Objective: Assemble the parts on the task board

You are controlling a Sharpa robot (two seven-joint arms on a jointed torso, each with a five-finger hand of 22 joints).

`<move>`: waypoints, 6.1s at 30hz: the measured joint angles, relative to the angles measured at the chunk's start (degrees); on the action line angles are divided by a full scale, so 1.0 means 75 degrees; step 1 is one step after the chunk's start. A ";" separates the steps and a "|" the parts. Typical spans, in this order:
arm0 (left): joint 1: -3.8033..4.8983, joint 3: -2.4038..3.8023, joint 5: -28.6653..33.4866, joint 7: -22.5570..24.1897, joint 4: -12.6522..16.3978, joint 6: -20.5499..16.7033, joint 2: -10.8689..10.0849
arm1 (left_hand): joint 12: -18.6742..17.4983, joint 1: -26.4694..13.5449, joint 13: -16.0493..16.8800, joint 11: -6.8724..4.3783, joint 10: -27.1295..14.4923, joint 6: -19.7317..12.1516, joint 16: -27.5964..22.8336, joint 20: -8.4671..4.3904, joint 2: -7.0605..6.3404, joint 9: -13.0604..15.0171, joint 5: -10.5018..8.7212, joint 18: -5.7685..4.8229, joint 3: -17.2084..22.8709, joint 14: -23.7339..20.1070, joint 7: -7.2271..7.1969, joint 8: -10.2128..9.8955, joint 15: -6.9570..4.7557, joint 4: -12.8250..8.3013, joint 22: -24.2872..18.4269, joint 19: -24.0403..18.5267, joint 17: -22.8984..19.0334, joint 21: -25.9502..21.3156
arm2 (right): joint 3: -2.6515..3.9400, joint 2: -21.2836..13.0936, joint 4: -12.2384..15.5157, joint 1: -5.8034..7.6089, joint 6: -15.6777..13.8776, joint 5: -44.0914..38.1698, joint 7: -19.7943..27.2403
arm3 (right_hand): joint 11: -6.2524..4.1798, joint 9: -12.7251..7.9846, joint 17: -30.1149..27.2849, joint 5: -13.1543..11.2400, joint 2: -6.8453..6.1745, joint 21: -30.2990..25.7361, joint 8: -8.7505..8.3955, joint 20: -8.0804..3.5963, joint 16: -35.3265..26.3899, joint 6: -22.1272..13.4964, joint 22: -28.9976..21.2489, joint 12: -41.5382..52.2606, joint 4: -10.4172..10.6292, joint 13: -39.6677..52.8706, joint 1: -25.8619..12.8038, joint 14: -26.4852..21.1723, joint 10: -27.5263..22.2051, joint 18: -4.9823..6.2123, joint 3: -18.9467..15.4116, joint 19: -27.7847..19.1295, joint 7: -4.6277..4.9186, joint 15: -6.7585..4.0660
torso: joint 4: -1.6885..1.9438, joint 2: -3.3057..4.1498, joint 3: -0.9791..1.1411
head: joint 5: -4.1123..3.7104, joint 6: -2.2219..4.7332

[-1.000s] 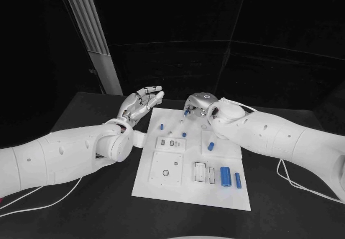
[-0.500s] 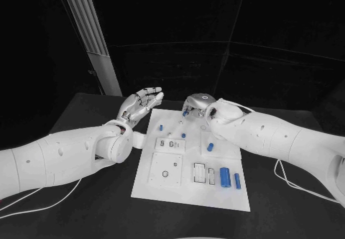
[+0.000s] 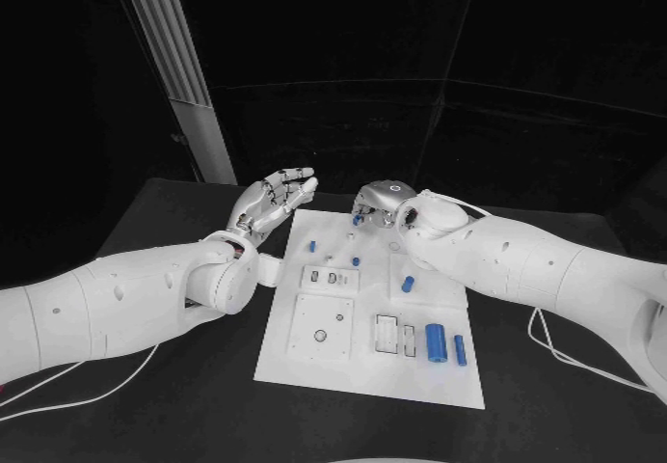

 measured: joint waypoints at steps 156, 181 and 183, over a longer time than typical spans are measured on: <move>-0.0049 -0.0001 -0.0003 0.0001 -0.0523 0.0173 0.0213 | 0.0059 0.0075 0.0000 0.0017 -0.0038 -0.0054 0.0000 -0.0003 0.0074 -0.0015 0.0000 0.0000 0.0000 0.0000 0.0000 0.0051 0.0000 0.0000 -0.0020 -0.0054 0.0000 0.0000 | -0.0012 -0.1825 0.1092 -0.0166 0.0702 0.1624 -0.1075 | 0.0179 0.0220 -0.0004 0.1755 -0.2626 0.0000 -0.0351 0.0108 0.0112 -0.0943 -0.0002 1.0857 0.0406 0.9530 -0.2509 0.0000 0.2741 -0.0001 0.2705 0.0000 0.0313 0.0111 | -0.0231 -0.0221 0.0047 | -0.0344 -0.0146; -0.0050 -0.0001 -0.0004 0.0001 -0.0515 0.0178 0.0200 | 0.0059 0.0075 0.0000 0.0017 -0.0038 -0.0054 0.0000 -0.0003 0.0074 -0.0013 0.0000 0.0000 0.0000 0.0000 0.0000 0.0051 0.0000 0.0000 -0.0019 -0.0054 0.0000 0.0000 | 0.0008 -0.1750 0.1027 -0.0137 0.0803 0.1580 -0.1090 | 0.0105 0.0378 -0.0005 0.1710 -0.2293 0.0000 -0.0017 0.0105 0.0112 -0.0385 -0.0002 1.0857 0.0055 0.9530 -0.2316 0.0003 0.2756 0.0000 0.2925 0.0003 0.0157 0.0107 | -0.0231 -0.0222 0.0045 | -0.0330 -0.0187; -0.0050 -0.0001 -0.0004 0.0001 -0.0515 0.0178 0.0199 | 0.0059 0.0075 0.0000 0.0017 -0.0038 -0.0054 0.0000 -0.0003 0.0074 -0.0013 0.0000 0.0000 0.0000 0.0000 0.0000 0.0051 0.0000 0.0000 -0.0019 -0.0054 0.0000 0.0000 | 0.0007 -0.1750 0.1035 -0.0138 0.0802 0.1579 -0.1090 | 0.0093 0.0371 -0.0005 0.1712 -0.2265 0.0000 -0.0019 0.0063 0.0112 -0.0332 -0.0002 1.0857 -0.0011 0.9530 -0.2288 0.0022 0.2769 -0.0001 0.2991 0.0012 0.0165 0.0074 | -0.0231 -0.0222 0.0045 | -0.0330 -0.0188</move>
